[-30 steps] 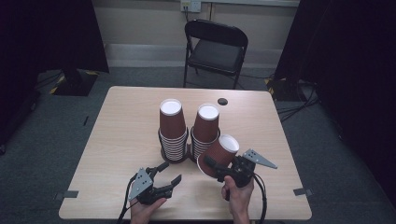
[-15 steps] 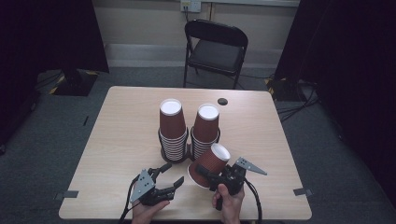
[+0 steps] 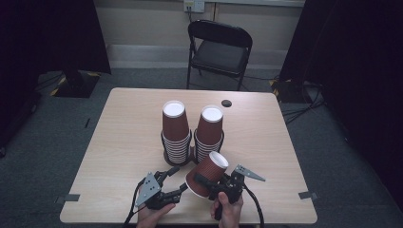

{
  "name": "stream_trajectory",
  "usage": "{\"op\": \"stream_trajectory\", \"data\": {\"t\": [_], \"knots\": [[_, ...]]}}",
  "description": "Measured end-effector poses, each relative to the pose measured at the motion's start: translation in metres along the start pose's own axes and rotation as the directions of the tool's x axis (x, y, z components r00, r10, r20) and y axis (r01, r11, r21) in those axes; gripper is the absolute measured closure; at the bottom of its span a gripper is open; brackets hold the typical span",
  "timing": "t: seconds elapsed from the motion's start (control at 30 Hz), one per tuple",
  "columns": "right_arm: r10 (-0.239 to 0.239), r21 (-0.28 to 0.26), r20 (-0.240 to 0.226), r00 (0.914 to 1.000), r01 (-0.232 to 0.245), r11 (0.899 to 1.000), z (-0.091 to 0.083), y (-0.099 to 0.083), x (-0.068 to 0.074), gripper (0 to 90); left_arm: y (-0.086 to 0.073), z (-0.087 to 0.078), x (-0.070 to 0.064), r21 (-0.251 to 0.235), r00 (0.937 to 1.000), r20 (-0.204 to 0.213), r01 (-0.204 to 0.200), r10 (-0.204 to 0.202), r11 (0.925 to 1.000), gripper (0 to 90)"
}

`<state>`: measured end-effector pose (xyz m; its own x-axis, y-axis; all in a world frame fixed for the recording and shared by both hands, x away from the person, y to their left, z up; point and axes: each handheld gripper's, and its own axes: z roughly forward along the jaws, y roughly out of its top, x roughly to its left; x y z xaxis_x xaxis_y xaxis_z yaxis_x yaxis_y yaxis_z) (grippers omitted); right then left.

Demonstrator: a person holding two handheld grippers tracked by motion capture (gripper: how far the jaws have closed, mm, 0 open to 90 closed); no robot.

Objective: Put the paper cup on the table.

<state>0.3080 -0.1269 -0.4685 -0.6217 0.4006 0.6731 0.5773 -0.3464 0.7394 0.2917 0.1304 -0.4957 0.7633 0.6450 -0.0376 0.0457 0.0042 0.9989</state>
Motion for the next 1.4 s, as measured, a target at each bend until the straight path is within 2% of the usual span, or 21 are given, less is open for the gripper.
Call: {"op": "stream_trajectory", "data": {"t": [0.2, 0.4, 0.57, 0.67, 0.8, 0.83, 0.9, 1.1, 1.27, 1.4], "knots": [[0.029, 0.015, -0.028, 0.9992, -0.029, 0.999, 0.006, -0.003, 0.001, 14.3, 0.001, 0.007, -0.002, -0.034, 0.9998, 0.012, -0.017, 0.017, 0.9993, 40.8], [0.073, 0.034, -0.054, 0.9959, -0.071, 0.997, 0.011, -0.006, 0.002, 14.2, 0.000, 0.011, -0.004, -0.066, 0.9997, -0.007, -0.025, 0.025, 0.9975, 49.7], [0.083, 0.053, -0.054, 0.9951, -0.080, 0.995, 0.011, -0.007, 0.002, 14.2, 0.001, 0.014, -0.008, -0.066, 0.9986, -0.010, -0.053, 0.052, 0.9964, 55.6], [0.081, 0.066, -0.058, 0.9950, -0.077, 0.995, 0.013, -0.008, 0.003, 14.1, -0.001, 0.017, -0.010, -0.047, 0.9978, -0.008, -0.066, 0.066, 0.9967, 59.1], [0.085, 0.087, -0.058, 0.9947, -0.080, 0.993, 0.015, -0.009, 0.002, 14.0, -0.001, 0.018, -0.011, -0.032, 0.9976, -0.013, -0.068, 0.068, 0.9971, 65.5], [0.084, 0.093, -0.058, 0.9948, -0.078, 0.993, 0.016, -0.010, 0.002, 13.9, -0.001, 0.019, -0.010, -0.025, 0.9978, -0.008, -0.065, 0.065, 0.9975, 65.5], [0.081, 0.110, -0.054, 0.9953, -0.074, 0.991, 0.018, -0.012, 0.002, 13.6, -0.001, 0.018, -0.011, -0.021, 0.9980, 0.005, -0.063, 0.063, 0.9978, 73.2], [0.089, 0.121, -0.059, 0.9943, -0.082, 0.989, 0.018, -0.013, 0.001, 12.0, -0.002, 0.017, -0.009, -0.014, 0.9992, 0.021, -0.033, 0.033, 0.9994, 78.1], [0.075, 0.101, -0.047, 0.9961, -0.070, 0.992, 0.016, -0.012, 0.000, 12.3, -0.002, 0.016, -0.006, -0.012, 0.9993, 0.037, 0.004, -0.004, 0.9999, 81.6], [0.062, 0.088, -0.038, 0.9974, -0.059, 0.994, 0.014, -0.010, -0.001, 11.1, -0.001, 0.016, -0.006, 0.001, 0.9988, 0.047, 0.012, -0.012, 0.9999, 83.0]]}}
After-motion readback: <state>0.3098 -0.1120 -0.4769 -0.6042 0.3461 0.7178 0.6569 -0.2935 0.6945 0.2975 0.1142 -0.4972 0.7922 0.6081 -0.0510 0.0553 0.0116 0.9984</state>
